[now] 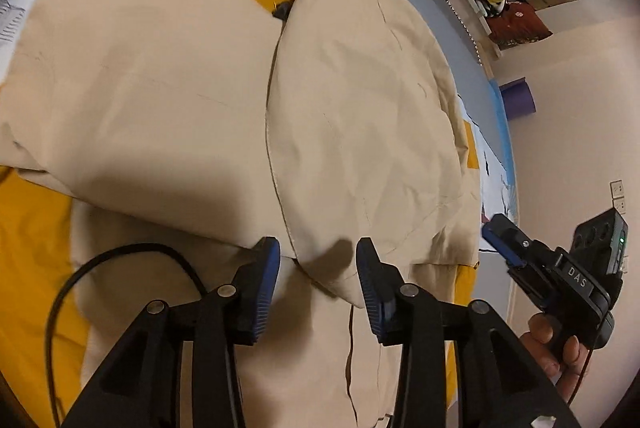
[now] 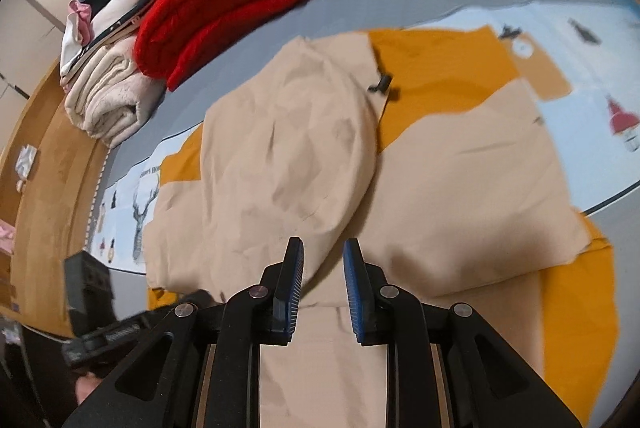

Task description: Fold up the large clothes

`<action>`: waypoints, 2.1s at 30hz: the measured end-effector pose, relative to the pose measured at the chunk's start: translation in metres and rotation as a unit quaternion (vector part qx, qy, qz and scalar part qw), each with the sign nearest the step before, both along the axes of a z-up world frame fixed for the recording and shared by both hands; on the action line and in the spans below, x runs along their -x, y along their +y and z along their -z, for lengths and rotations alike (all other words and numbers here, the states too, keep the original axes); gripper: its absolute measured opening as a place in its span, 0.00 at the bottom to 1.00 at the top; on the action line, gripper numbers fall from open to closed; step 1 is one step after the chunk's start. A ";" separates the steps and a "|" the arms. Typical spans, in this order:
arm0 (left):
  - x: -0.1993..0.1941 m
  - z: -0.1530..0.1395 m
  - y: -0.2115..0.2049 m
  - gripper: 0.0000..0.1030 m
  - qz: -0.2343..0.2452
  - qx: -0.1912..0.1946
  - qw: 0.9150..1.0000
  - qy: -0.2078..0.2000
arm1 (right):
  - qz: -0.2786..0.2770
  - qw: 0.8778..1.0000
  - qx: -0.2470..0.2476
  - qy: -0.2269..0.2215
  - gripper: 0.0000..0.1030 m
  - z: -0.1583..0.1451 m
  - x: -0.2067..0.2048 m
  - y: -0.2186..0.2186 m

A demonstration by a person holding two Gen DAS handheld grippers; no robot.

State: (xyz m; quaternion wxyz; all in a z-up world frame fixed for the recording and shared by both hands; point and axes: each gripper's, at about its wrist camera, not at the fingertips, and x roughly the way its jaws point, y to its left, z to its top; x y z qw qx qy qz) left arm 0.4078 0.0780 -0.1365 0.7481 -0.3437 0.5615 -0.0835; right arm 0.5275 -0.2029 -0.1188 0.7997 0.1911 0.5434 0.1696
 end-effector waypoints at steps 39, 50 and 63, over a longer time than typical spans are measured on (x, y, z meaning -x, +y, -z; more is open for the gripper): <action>-0.024 0.003 -0.044 0.15 0.118 -0.151 0.981 0.013 | -0.038 0.999 0.014 0.015 0.30 0.047 -0.024 0.054; -0.027 -0.025 -0.018 0.15 0.072 -0.129 0.989 -0.025 | -0.042 0.996 0.069 0.026 0.35 0.054 -0.025 0.057; 0.049 -0.155 0.018 0.15 0.043 -0.233 0.946 -0.220 | -0.012 0.975 0.052 -0.215 0.35 -0.097 0.038 0.054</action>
